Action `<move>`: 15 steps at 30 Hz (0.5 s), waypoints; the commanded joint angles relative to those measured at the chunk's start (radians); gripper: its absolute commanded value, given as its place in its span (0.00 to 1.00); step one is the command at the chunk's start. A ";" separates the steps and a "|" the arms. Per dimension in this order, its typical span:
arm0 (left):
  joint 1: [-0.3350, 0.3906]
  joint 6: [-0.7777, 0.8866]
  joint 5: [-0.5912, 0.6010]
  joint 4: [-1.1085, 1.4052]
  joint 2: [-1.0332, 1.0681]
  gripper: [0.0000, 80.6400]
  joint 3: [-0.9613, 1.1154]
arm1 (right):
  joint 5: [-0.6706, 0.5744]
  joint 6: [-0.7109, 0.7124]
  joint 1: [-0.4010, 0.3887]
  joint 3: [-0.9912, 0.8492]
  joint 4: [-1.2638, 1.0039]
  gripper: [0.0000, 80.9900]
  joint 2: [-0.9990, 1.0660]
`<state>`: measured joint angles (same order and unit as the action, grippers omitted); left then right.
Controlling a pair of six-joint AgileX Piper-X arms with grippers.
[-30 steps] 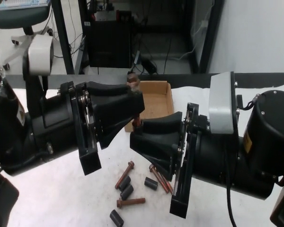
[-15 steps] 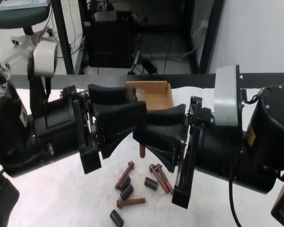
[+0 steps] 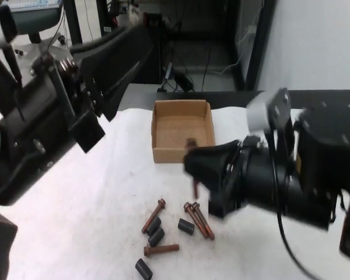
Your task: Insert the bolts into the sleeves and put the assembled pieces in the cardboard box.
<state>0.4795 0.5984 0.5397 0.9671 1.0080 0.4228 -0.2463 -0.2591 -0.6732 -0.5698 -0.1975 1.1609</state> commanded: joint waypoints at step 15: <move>0.002 -0.265 -0.152 -1.234 -0.008 0.00 0.008 | 0.095 0.081 0.233 -0.979 0.921 0.01 0.659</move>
<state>0.4795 0.3625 0.4089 -0.1869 1.0075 0.4244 -0.1355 -0.2011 -0.4478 -1.4464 0.6287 1.7449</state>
